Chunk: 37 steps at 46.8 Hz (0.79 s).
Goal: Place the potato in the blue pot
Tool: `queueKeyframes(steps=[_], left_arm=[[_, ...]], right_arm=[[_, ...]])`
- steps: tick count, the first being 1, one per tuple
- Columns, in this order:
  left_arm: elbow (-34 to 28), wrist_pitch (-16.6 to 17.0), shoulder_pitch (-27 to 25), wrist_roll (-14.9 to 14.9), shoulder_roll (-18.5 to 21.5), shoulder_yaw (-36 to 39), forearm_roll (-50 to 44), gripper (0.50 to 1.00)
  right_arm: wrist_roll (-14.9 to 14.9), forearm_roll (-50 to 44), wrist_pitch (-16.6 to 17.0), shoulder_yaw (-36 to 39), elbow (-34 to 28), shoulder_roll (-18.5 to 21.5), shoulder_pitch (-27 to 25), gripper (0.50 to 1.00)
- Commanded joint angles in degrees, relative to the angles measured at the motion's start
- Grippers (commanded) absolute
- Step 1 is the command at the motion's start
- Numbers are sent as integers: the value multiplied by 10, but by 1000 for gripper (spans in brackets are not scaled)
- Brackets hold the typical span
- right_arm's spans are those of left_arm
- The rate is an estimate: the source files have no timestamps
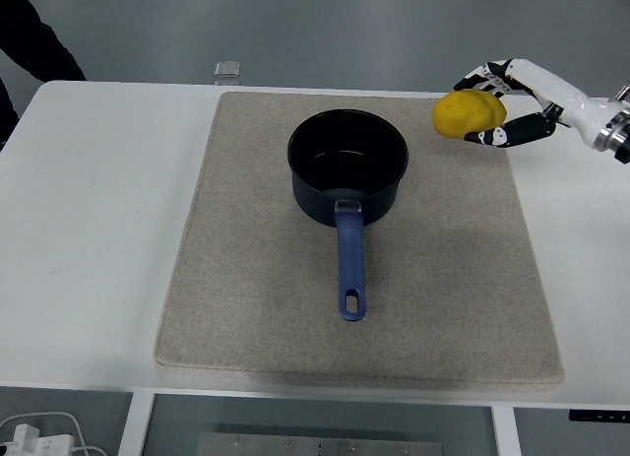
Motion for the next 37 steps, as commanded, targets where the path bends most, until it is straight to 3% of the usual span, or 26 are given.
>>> queueKeyframes(steps=[1,10,21,37], left_arm=[[-1,0,0,0,0,0,0,996],[0,0,0,0,0,0,0,996],[0,0,0,0,0,0,0,996],[-3,0,0,0,0,0,0,996]], right_arm=[[0,5,20,1,7,0,15,500],[0,74,39,-4,11,16,47,500],[0,95,46,-44,0,80,82,500],[0,114,48,-54,-78,179,85,500]])
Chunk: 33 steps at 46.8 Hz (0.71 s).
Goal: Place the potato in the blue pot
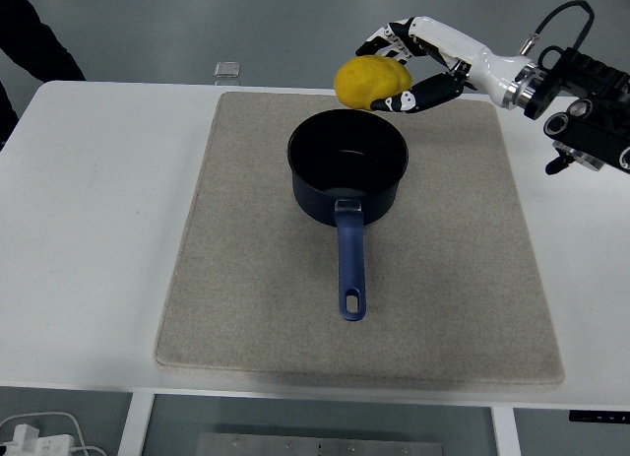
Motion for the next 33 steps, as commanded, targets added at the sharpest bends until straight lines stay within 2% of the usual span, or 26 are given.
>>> queueKeyframes(steps=[1,8,15,25,33], left_arm=[[0,0,0,0,0,0,0,996],[3,0,0,0,0,0,0,996],[3,0,0,0,0,0,0,996],[3,0,0,0,0,0,0,996],[3,0,0,0,0,0,0,996]], right_arm=[[0,1,0,0,-19,24,-2,500],[0,2,0,1,-54,71,-5,500],[0,2,0,1,-74,100,-9,500],[0,1,0,-1,-96,115,-37,500],[0,0,-2,-5,-96,112,-58,500]])
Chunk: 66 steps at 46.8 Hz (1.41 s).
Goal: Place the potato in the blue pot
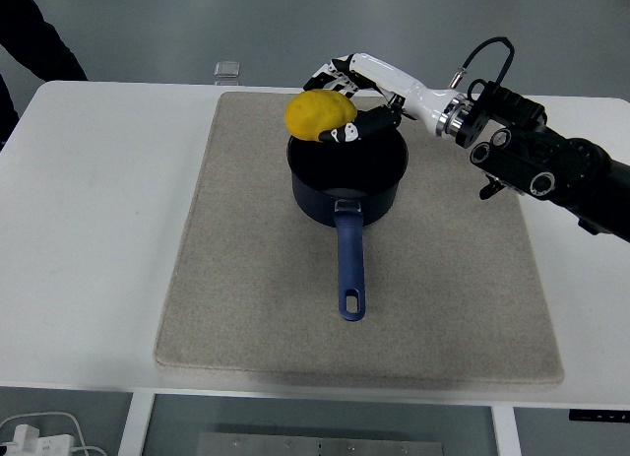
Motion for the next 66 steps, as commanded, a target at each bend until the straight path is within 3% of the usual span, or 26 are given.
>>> queueKeyframes(steps=[1,24,27,28,33,34,60,66], left_arm=[[0,0,0,0,0,0,0,996],[1,0,0,0,0,-1,0,996],[1,0,0,0,0,-1,0,996],[1,0,0,0,0,-1,0,996],[1,0,0,0,0,-1,0,996],[1,0,0,0,0,-1,0,996],[1,0,0,0,0,-1,0,996],[1,0,0,0,0,-1,0,996]], right_arm=[[0,-1,-1,2,0,-1,-6,500],[0,1,-6,9,-3,1,-29,500],[0,3,-6,9,-3,-1,-29,712],[0,3,-5,9,-3,0,-29,762],[0,2,-4,9,-3,-1,-29,917],[0,2,-4,9,-3,-1,-29,925],[0,22,-1,41,-4,-8,-27,930],[0,61,2,45,-4,-21,-24,930]])
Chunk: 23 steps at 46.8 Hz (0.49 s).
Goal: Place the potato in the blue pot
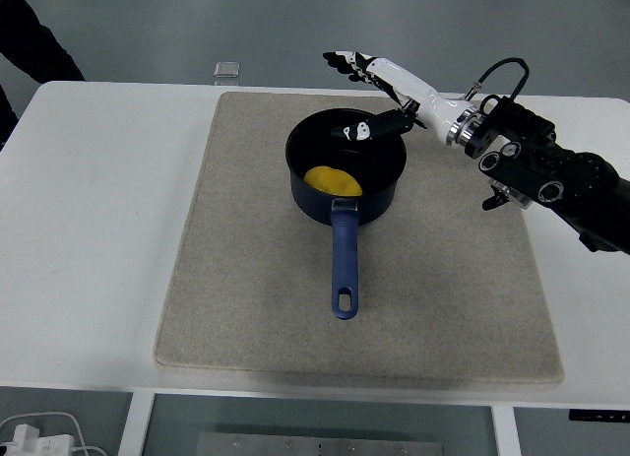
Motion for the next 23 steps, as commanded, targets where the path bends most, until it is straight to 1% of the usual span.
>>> queueKeyframes(steps=[1,3,5,8,11,13,16,23], left_arm=[[0,0,0,0,0,0,0,996],[0,0,0,0,0,0,0,996],[0,0,0,0,0,0,0,996],[0,0,0,0,0,0,0,996],[0,0,0,0,0,1,0,996],[0,0,0,0,0,1,0,996],[0,0,0,0,0,1,0,996],[-1,0,0,0,0,1,0,996]], right_arm=[[0,31,2,3,0,-12,2,930],[-8,51,2,4,0,-18,2,930],[-27,72,3,9,0,-24,3,930],[-68,104,6,27,0,-33,3,930],[-113,135,22,54,0,-40,0,930],[-136,157,29,77,0,-43,-2,930],[-159,193,29,112,0,-45,-6,930],[-202,281,28,184,-2,-46,-22,930]])
